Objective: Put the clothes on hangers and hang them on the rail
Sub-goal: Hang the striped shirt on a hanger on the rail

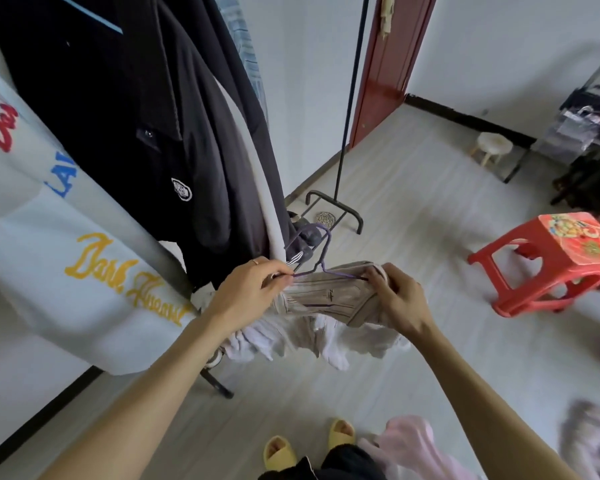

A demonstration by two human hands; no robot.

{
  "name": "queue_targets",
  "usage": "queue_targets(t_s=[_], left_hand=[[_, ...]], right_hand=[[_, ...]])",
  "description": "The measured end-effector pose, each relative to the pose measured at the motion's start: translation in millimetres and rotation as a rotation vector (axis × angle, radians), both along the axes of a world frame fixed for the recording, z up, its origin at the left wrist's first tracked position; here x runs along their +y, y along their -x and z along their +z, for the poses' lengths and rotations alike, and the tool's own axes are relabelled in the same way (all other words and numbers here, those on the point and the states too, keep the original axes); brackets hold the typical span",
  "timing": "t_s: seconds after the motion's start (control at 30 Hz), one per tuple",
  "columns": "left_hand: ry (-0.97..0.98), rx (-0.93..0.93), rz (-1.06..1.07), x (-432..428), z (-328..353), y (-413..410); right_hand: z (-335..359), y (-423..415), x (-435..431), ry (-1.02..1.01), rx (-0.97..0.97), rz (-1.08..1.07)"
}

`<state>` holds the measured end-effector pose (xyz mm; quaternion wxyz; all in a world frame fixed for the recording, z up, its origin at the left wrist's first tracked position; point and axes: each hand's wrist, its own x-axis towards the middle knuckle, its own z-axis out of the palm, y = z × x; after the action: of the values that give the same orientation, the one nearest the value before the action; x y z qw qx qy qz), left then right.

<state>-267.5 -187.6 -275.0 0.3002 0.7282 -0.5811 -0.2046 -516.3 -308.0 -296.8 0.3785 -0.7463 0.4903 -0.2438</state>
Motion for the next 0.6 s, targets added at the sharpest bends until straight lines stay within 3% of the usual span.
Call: queue_targets(t_s=[0.2,0.43,0.6], left_hand=[[0.073,-0.069,0.027,-9.1,6.4,12.2],[0.106,-0.085,0.064,-22.8,24.7,24.4],[0.030,0.006,0.033,-28.1,33.8,29.7]], right_hand=[[11.4,14.9,-13.0,0.030,-0.033,0.092],[24.4,32.0,-40.2,0.278,0.088,0.244],[19.1,30.7,-43.9,0.441,0.106,0.191]])
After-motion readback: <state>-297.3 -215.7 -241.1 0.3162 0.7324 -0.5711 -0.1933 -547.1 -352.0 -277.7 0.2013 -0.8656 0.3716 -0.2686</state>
